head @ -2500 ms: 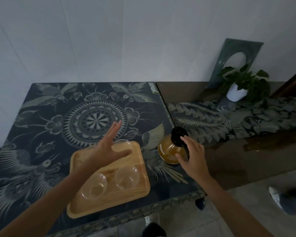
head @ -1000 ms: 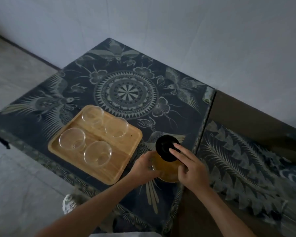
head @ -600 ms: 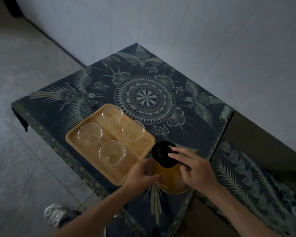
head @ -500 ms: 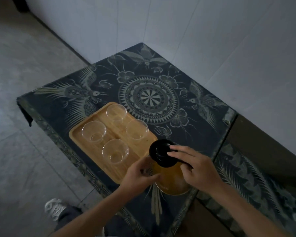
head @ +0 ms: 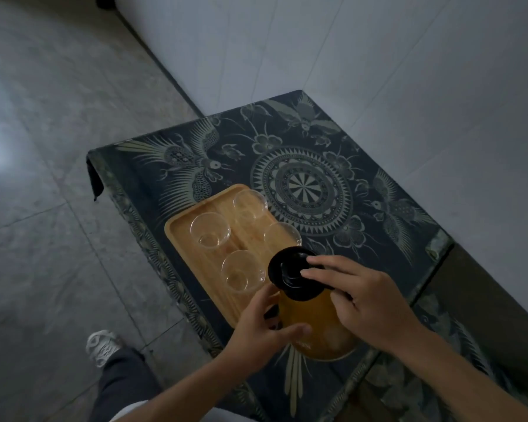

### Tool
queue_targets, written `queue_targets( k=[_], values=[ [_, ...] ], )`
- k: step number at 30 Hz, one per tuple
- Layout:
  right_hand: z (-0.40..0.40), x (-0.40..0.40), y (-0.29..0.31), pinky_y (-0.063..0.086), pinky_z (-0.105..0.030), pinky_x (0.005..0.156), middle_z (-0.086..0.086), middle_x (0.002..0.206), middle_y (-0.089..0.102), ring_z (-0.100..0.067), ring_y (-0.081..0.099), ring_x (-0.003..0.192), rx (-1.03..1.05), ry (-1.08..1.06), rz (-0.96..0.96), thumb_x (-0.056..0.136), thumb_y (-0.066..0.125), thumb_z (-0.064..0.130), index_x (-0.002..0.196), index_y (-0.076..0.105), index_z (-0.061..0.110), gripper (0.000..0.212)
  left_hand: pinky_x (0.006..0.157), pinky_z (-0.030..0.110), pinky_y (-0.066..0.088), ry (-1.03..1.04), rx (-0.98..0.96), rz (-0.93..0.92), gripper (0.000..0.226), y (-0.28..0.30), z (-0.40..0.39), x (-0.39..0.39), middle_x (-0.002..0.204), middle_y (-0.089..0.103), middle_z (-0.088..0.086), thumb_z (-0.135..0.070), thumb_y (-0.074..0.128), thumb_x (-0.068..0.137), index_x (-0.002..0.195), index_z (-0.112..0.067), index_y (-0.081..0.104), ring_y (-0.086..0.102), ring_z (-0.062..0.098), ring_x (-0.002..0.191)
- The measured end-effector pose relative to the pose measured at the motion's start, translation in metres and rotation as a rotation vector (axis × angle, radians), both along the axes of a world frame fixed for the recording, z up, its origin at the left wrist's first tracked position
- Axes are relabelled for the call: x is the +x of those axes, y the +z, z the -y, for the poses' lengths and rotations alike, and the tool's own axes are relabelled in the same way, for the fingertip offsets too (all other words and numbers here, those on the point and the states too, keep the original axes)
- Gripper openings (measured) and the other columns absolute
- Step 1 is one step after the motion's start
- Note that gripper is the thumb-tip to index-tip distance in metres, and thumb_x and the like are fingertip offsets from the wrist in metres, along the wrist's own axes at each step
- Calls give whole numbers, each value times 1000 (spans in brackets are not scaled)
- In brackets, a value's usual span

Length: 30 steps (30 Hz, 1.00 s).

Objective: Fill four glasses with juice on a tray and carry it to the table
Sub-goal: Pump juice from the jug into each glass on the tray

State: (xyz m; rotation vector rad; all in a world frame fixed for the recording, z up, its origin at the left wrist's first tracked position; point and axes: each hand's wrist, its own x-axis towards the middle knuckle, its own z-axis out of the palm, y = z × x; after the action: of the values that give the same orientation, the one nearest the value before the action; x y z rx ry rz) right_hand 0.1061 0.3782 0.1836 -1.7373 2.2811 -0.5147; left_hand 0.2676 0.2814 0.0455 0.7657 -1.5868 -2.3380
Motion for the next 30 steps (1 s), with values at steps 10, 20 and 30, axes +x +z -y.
queue_targets(
  k=[10,20,30],
  values=[
    [23,10,-5,62,-34,85,20,136,64,-2,66,113,179,-8,-13,82,50,13,123,74,40,54,104,28,55,-20,147,7,83,-11,-2,12,139,62,-23,-32,94,73,143,-46,50,57,1,131],
    [46,15,1,62,-34,84,19,132,67,-4,68,109,295,-6,-41,80,50,14,118,76,40,53,115,35,45,-6,165,-1,85,-17,-2,10,143,61,-18,-36,92,74,146,-43,47,54,2,134],
    [65,14,9,60,-35,90,19,134,66,-5,66,113,405,13,-78,81,49,17,118,76,41,52,106,23,49,-10,215,-20,83,-22,-4,3,142,60,-19,-29,91,76,144,-45,46,55,-3,131]
  ],
)
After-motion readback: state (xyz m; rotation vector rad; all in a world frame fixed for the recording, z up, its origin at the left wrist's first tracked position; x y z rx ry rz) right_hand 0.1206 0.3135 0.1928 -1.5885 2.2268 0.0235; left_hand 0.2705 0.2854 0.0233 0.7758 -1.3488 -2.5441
